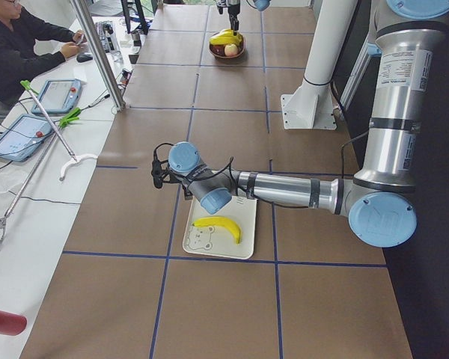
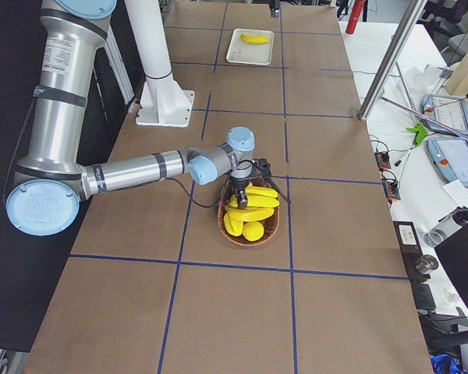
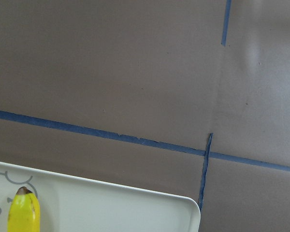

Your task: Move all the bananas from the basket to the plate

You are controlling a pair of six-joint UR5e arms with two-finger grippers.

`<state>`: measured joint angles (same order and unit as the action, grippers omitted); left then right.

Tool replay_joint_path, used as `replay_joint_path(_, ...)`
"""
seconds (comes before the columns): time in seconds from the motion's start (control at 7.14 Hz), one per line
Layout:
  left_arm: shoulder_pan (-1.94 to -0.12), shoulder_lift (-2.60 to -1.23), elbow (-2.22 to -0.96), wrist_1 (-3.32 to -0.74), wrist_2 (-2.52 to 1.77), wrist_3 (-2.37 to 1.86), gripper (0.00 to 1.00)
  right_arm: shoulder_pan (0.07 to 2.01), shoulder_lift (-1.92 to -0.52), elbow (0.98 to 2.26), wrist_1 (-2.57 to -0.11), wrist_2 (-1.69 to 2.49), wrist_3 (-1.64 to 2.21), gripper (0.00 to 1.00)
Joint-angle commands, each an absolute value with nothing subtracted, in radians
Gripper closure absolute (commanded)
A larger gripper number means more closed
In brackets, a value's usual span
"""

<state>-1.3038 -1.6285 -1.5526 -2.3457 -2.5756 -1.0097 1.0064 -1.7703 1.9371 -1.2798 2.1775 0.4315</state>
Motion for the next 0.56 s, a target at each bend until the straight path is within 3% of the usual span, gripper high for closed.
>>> replay_joint_path(0.0, -1.302, -1.626, -1.549, -2.347, -2.576, -1.008, 0.0, 1.005, -1.756, 1.918, -1.279, 2.175, 0.431, 0.31)
replay_joint_path(0.42, -1.289, -1.628, -1.546, -2.347, -2.554, -1.008, 0.0, 1.006, -1.741, 1.884, -1.278, 2.177, 0.428, 0.32)
